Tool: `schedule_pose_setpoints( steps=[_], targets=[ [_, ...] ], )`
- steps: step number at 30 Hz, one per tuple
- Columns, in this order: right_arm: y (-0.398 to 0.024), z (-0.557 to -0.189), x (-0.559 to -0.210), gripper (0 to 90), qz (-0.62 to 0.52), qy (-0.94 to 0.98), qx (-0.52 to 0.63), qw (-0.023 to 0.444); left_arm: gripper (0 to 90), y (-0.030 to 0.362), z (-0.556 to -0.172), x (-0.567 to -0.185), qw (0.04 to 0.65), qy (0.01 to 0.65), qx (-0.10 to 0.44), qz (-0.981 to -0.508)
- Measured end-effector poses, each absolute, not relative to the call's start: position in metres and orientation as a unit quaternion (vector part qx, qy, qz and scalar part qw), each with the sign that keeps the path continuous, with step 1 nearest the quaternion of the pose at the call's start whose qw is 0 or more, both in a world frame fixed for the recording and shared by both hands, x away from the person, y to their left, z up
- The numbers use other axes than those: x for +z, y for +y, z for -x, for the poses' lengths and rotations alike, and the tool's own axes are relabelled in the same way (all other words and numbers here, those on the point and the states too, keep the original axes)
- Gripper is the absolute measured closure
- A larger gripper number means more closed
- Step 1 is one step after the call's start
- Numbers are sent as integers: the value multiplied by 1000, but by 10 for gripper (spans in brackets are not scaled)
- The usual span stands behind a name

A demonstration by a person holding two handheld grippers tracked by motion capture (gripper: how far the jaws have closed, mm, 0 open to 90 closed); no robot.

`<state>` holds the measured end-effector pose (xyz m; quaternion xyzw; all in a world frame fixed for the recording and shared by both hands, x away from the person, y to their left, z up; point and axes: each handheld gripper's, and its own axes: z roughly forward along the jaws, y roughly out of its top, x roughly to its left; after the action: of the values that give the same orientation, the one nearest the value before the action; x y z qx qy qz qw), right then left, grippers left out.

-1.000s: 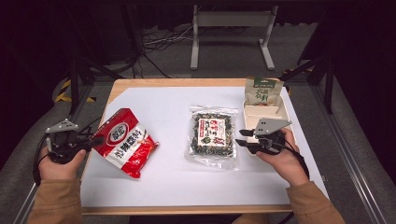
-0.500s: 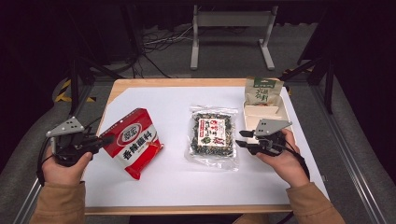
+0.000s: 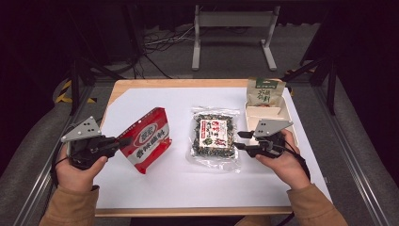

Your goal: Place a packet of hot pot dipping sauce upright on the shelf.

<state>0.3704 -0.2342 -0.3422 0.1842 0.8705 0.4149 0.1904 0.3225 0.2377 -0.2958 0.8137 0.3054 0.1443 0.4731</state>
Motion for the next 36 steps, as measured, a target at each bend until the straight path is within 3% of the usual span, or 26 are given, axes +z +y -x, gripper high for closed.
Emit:
schedule_pose_setpoints(
  steps=[15, 29, 36],
  targets=[
    [-211, -368, -331, 566, -148, 869, 440, 170, 892, 189, -323, -282, 479, 229, 129, -838],
    [-185, -379, -328, 467, -135, 867, 458, 144, 893, 155, -323, -282, 488, 164, 107, -851],
    [-176, -383, -334, 462, -117, 865, 474, 118, 892, 145, -320, -282, 492, 137, 101, -854]
  ],
)
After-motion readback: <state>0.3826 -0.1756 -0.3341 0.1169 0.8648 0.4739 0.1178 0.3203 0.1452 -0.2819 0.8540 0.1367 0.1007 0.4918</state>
